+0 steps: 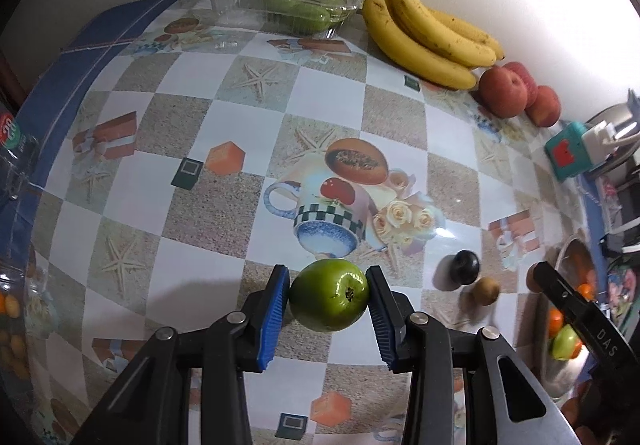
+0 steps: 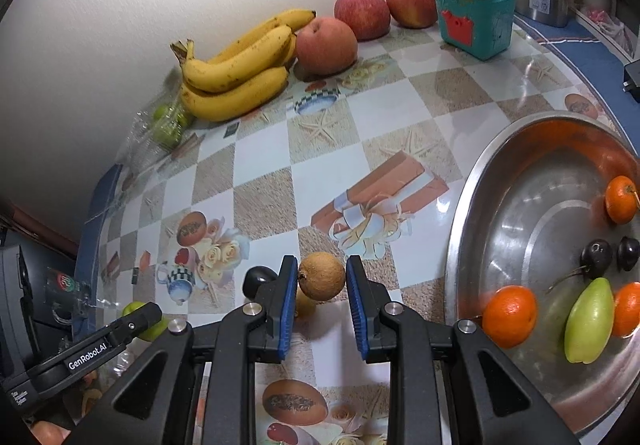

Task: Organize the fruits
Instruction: 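Carry the kiwi fruit and green apple in both tools over the steel plate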

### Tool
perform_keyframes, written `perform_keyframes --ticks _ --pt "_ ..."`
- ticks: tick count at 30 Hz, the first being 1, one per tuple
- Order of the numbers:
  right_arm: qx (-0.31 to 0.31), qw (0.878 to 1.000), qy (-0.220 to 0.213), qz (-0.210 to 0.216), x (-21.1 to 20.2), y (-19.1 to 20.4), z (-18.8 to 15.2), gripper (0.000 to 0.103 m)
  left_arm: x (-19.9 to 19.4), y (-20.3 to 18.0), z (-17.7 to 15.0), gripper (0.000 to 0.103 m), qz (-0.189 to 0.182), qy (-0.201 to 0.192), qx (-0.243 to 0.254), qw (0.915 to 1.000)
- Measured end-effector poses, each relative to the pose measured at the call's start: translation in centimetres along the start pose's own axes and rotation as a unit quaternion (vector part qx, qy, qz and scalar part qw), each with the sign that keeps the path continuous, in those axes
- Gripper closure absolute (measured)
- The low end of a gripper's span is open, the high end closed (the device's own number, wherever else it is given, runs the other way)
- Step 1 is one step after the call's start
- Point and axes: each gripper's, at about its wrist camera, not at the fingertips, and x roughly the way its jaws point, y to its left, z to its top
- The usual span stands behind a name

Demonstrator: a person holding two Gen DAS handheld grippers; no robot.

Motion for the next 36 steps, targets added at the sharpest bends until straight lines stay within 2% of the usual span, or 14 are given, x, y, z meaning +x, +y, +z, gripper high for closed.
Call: perform_keyframes --ticks 7,18,36 --pt "-0.001 1.000 -0.015 0.008 -1.6 0.3 0.2 0.077 -1.8 -0.4 0.2 0.061 -0.016 -0.018 -0.001 0.9997" --pt "0.022 0.999 -0.034 0.006 -4.1 -0.9 0.7 0.077 -4.9 -2.6 -0.1 0.061 -0.014 -0.056 0.022 0.9981" --pt "0.098 0.992 -0.070 -0.041 -7.6 -8.3 1.9 0.077 -5.0 -9.8 -1.9 0.061 -0.034 -0.052 0.098 0.9933"
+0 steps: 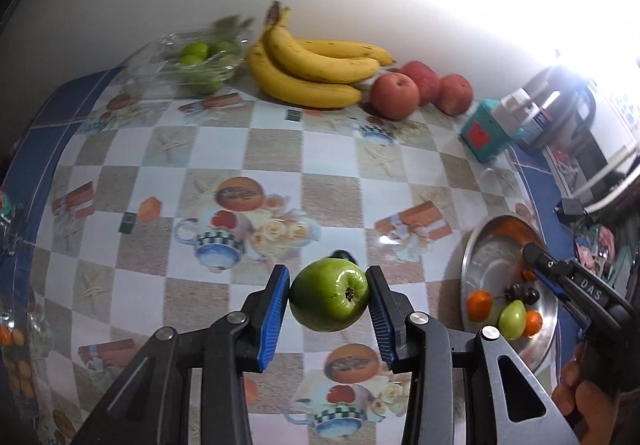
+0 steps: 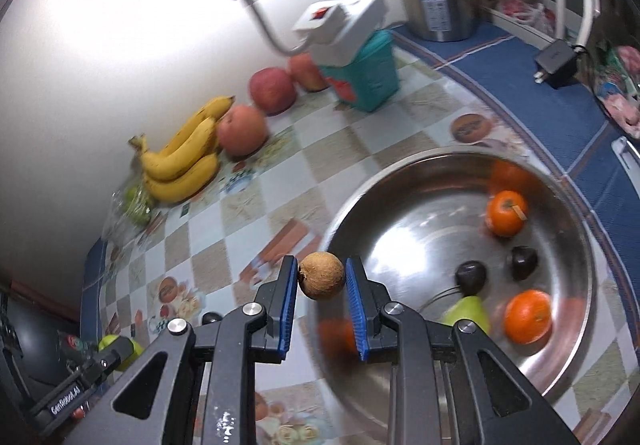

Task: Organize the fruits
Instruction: 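Carry the kiwi fruit and green apple in both tools over the steel plate, then lower the held kiwi fruit and green apple into the steel plate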

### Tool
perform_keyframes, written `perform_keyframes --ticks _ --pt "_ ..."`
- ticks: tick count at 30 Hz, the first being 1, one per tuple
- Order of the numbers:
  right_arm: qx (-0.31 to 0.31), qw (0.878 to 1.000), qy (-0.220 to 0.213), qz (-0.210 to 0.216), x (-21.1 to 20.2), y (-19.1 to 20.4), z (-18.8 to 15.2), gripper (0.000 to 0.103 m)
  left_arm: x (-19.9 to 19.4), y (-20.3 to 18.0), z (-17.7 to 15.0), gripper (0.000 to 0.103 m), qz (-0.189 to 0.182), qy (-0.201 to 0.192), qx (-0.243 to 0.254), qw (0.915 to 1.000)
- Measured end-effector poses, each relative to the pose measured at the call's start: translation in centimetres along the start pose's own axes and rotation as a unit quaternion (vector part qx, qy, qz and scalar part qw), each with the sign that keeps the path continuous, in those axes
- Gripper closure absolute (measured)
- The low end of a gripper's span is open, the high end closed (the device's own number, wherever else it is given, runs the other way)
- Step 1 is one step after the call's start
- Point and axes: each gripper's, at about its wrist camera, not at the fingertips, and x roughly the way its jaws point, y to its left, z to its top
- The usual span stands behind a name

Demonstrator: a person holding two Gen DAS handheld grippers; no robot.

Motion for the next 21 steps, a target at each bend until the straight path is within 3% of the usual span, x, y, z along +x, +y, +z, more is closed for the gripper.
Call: perform_keyframes --ticks 10,21 --pt "0.051 0.998 -0.024 -0.019 -1.8 -4.6 1.3 0.077 0.3 -4.5 -0.4 0.061 -0.022 0.002 0.042 0.9989" --pt "0.066 0.997 -0.028 -0.024 -2.0 -6.9 1.9 0.077 1.8 -10.6 -1.4 0.061 -0.068 0.003 0.101 0.9926"
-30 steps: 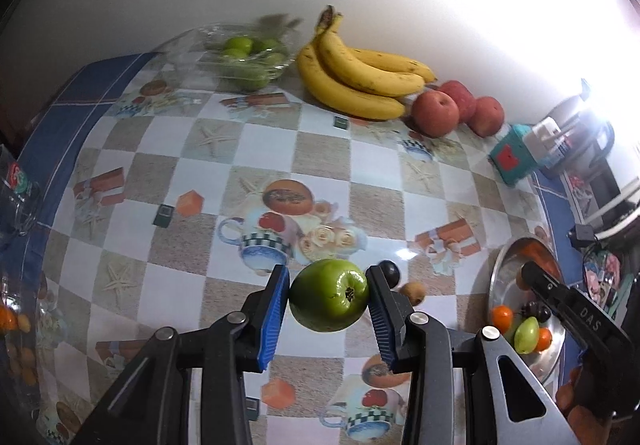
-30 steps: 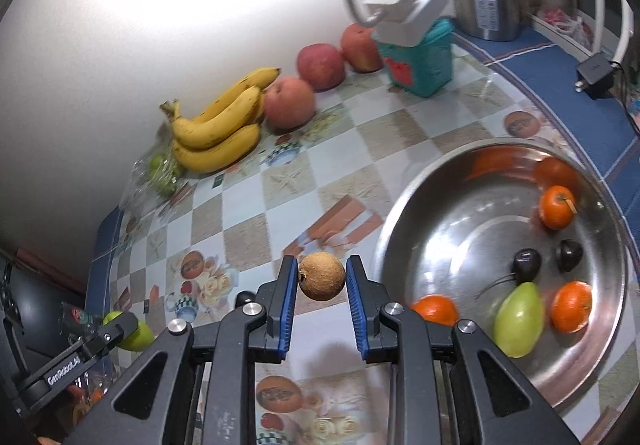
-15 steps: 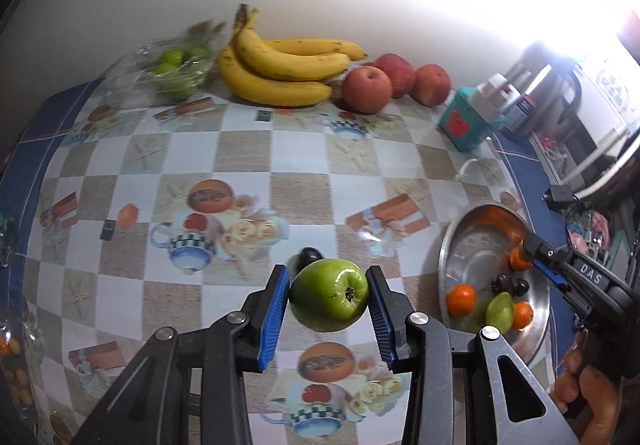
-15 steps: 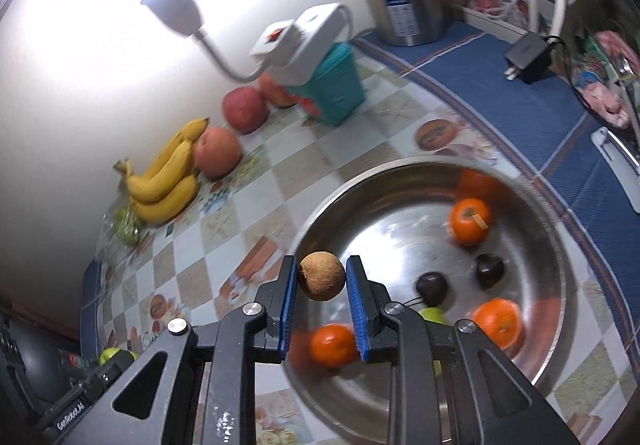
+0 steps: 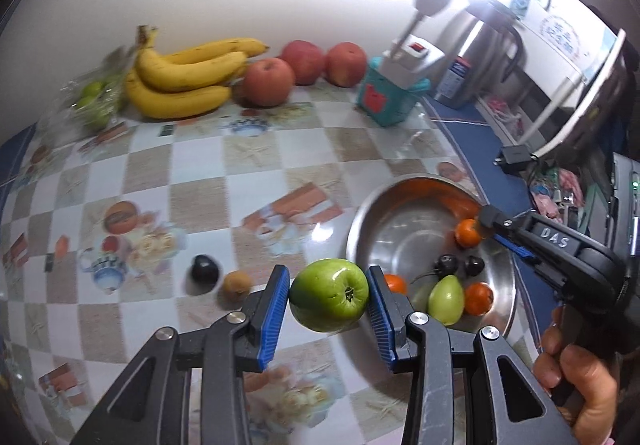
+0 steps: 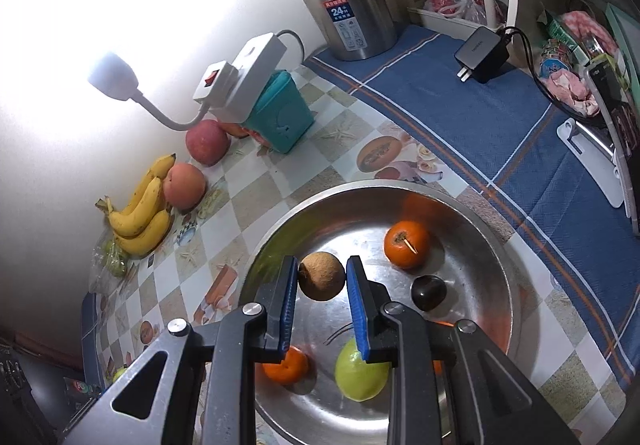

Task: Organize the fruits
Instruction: 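Lower the held kiwi fruit and green apple into the steel plate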

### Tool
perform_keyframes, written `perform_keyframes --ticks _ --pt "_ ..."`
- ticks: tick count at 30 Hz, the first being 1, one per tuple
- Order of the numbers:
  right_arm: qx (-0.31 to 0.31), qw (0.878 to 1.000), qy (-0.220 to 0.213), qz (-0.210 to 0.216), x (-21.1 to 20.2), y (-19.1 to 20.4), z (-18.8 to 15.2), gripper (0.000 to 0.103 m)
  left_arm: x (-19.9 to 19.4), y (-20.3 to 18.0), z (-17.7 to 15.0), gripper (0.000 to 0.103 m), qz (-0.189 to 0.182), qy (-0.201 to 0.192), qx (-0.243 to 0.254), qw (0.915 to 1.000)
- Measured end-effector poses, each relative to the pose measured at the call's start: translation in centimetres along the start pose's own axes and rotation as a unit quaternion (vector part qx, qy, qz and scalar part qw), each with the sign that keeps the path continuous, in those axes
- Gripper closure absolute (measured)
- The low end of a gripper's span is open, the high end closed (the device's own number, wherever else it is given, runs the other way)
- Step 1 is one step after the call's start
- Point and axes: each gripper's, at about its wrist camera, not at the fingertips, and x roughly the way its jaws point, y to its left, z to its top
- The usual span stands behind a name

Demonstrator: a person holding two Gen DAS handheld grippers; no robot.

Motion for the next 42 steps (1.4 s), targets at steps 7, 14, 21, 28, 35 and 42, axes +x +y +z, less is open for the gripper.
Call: perform_keyframes --ticks 7,14,21,28,35,42 --pt "-0.010 1.000 0.009 -0.006 1.9 -0.8 0.0 0.077 2.3 -1.5 0.6 0.061 -0.013 -0.016 0.009 0.9998" --pt "-0.018 1.000 0.022 -0.010 3.6 -1.1 -0.2 0.077 4.6 -2.2 0.8 0.061 -0.034 -0.021 0.010 0.9991" --pt "-0.019 0.999 0.030 -0.015 4.4 -1.3 -0.2 0.077 5.9 -3.1 1.1 0.061 -0.044 -0.017 0.013 0.9988" --pt "-0.022 0.999 0.034 -0.019 5.0 -1.3 -0.3 0.077 7.0 -3.5 1.3 0.061 -0.047 -0.013 0.018 0.9987" --pt "-0.027 0.998 0.041 -0.028 5.7 -1.0 -0.6 0.077 8.0 -4.1 0.9 0.061 -0.048 0.000 0.024 0.9986" --pt "-0.030 0.998 0.045 -0.032 6.0 -1.1 -0.7 0.077 8.4 -4.3 0.7 0.061 -0.046 0.004 0.026 0.9986"
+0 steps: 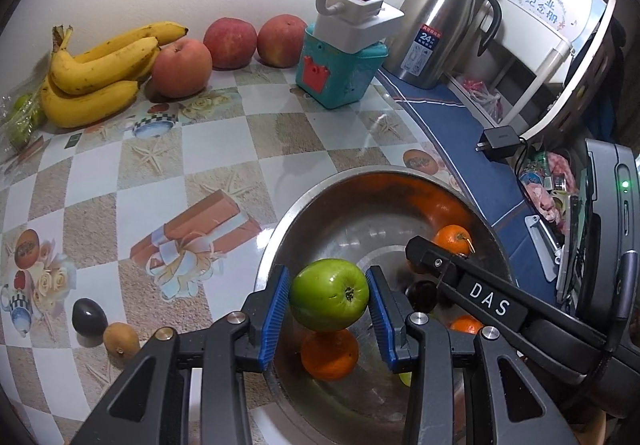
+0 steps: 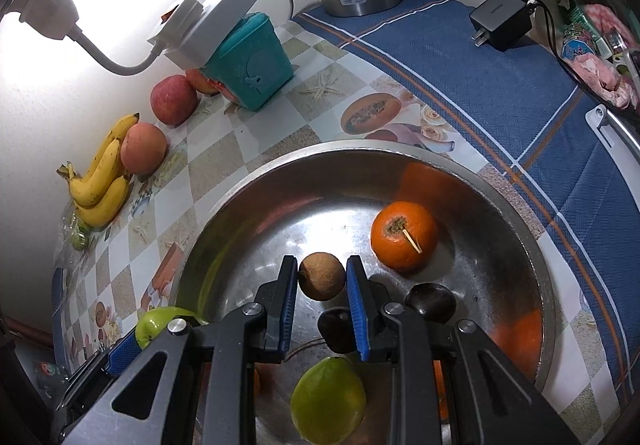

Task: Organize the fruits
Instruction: 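Lower the held kiwi fruit and green apple into the steel plate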

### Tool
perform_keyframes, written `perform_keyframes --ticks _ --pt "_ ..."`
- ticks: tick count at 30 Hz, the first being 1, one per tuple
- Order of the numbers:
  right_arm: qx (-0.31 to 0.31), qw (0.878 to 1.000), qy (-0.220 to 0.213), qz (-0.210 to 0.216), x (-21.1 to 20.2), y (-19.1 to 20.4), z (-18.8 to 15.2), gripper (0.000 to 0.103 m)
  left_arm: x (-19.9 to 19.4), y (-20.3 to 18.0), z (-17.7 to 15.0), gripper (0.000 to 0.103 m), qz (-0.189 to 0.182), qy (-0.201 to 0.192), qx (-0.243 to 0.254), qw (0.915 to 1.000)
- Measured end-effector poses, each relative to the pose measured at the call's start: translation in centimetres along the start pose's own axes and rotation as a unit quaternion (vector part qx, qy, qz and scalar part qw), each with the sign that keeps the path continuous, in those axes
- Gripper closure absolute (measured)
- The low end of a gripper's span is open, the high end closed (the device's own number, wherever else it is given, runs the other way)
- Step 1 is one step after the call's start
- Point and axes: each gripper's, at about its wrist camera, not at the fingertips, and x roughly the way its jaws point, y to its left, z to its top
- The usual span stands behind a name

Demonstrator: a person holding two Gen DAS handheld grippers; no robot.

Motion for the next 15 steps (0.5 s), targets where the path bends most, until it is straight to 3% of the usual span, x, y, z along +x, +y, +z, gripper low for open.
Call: perform_keyframes --ticks 15 --pt "0.000 1.000 0.009 -0.007 0.77 -0.39 -0.30 0.077 0.42 0.23 -0.11 0.061 0.001 0.007 -0.010 0.9999"
